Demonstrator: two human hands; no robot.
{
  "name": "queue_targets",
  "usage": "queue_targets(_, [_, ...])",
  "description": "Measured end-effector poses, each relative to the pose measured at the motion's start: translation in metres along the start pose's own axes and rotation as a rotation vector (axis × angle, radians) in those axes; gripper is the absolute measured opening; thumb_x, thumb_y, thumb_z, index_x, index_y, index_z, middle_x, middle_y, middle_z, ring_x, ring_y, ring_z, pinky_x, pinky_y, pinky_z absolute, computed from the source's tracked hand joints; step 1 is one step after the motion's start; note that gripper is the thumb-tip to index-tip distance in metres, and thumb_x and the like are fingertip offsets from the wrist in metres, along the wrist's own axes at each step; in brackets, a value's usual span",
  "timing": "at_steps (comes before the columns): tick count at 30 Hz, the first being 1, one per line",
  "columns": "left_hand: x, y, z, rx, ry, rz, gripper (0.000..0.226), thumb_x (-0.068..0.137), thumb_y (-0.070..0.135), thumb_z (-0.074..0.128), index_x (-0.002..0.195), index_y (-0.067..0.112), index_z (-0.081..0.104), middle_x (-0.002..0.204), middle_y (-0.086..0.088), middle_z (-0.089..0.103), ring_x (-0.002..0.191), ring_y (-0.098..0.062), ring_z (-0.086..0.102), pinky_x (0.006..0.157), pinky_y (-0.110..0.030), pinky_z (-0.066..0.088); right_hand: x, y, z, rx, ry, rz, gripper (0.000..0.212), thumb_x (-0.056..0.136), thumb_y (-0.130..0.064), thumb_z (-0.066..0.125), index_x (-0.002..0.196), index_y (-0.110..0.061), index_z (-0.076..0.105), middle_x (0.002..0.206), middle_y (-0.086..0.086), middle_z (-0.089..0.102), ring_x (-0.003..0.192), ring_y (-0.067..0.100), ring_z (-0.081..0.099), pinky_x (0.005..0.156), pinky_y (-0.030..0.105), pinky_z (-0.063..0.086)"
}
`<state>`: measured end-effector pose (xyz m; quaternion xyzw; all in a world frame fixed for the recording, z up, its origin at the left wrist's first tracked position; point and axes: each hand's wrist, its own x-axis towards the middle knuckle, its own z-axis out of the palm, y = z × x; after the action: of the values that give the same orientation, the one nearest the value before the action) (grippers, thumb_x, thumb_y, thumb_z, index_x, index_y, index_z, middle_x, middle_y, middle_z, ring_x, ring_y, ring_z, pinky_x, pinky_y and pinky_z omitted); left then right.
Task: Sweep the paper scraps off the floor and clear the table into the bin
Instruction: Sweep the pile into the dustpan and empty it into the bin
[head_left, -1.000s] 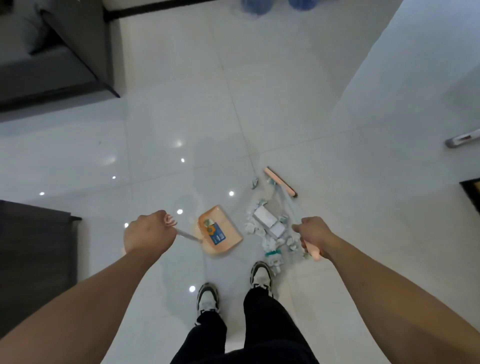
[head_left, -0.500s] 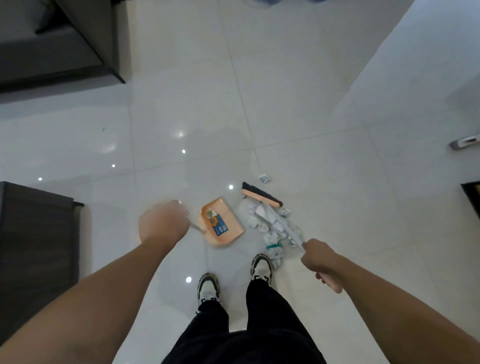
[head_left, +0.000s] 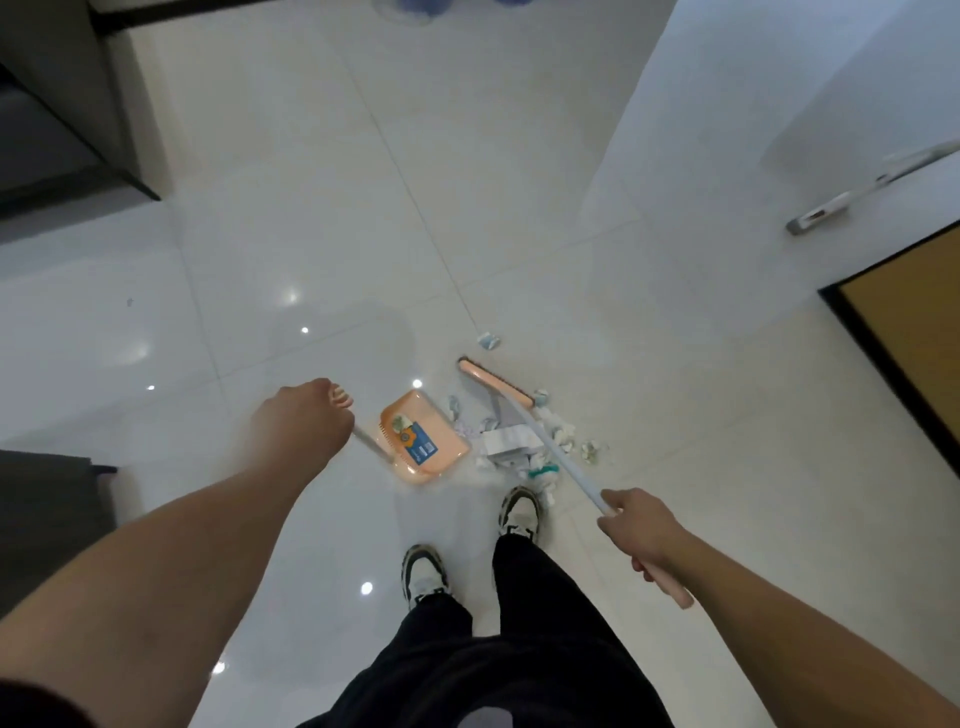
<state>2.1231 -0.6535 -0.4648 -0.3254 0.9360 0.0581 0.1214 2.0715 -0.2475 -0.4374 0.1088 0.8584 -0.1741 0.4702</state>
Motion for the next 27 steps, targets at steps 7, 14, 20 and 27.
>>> queue_targets(7, [0.02,0.03,-0.001,0.092,-0.029,0.247,0.014,0.075,0.041,0.05,0.076,0.029,0.058,0.062,0.008,0.051,0.059,-0.021,0.052,0.055,-0.026,0.037,0.019,0.013,0.008,0.399,0.108,0.164,0.026,0.089,-0.007,0.045,0.111,-0.003,0.058,0.073,0.014,0.054,0.047,0.023,0.049,0.044,0.025,0.041])
queue_targets(14, [0.04,0.092,-0.005,0.128,-0.029,0.434,0.013,0.073,0.039,0.053,0.073,0.027,0.057,0.059,0.007,0.05,0.057,-0.022,0.051,0.053,-0.025,0.032,0.047,0.03,0.013,0.835,0.146,0.463,0.018,0.086,-0.002,0.046,0.099,0.005,0.056,0.07,0.016,0.05,0.053,0.024,0.044,0.05,0.028,0.037])
queue_targets(20, [0.036,0.134,-0.004,0.176,-0.01,0.622,0.012,0.075,0.033,0.056,0.078,0.023,0.061,0.06,0.003,0.054,0.055,-0.025,0.053,0.051,-0.025,0.031,0.036,0.022,0.028,1.026,0.049,0.629,0.015,0.094,-0.007,0.045,0.083,-0.001,0.053,0.064,0.011,0.045,0.058,0.021,0.039,0.052,0.028,0.031])
queue_targets(27, [0.058,0.159,-0.011,0.17,-0.01,0.805,0.011,0.075,0.029,0.054,0.077,0.019,0.059,0.062,0.001,0.054,0.056,-0.026,0.045,0.053,-0.028,0.028,0.005,-0.011,0.088,1.098,0.153,0.554,0.022,0.088,0.0,0.042,0.105,0.005,0.056,0.074,0.017,0.049,0.052,0.024,0.045,0.047,0.028,0.037])
